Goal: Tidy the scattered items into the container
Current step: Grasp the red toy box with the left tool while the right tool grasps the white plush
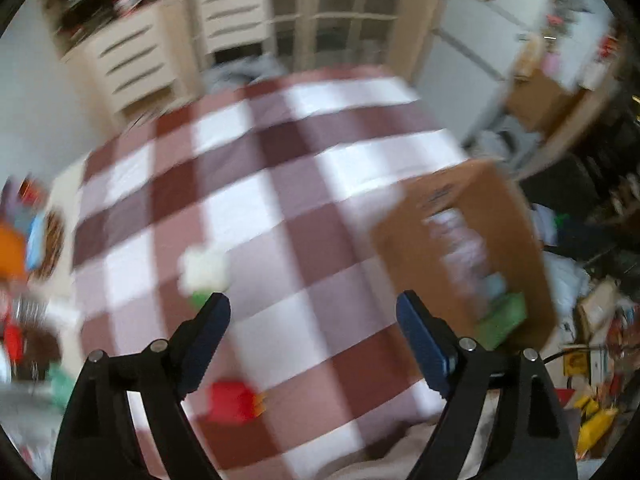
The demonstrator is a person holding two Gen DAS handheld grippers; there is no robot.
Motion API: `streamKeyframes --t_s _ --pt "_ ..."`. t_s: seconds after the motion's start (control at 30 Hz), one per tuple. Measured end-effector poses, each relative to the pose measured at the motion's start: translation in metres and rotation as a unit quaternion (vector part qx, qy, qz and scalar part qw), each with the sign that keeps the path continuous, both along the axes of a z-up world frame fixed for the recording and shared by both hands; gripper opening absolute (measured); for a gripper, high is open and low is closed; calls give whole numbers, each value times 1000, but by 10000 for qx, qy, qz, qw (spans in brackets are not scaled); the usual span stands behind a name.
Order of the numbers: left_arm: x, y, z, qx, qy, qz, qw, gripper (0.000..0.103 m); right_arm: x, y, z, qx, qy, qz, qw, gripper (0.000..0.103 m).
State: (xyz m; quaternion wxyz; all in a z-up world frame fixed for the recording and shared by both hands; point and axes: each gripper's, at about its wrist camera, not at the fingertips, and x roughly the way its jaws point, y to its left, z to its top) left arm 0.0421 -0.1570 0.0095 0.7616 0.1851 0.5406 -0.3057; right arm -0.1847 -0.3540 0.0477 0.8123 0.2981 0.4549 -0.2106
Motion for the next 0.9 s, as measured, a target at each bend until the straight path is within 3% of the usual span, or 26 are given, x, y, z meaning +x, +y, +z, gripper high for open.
streamKeyframes --t_s 0.17,0.3,0.53,0.67,0.9 --pt "9 87 -61 396 671 916 9927 86 51 30 -8 56 107 657 9978 52" --pt "3 123 -108 426 1137 1279 9843 86 96 58 -17 104 226 1212 9923 52" --pt "-5 124 -154 238 1395 1301 9813 86 184 97 -56 341 644 2047 9761 52" --pt "-7 117 -172 251 1269 1170 9847 86 234 112 -91 443 1010 2353 9656 52" --pt "-1 126 -187 33 1341 1313 9822 85 310 141 -152 100 1649 3070 9373 52"
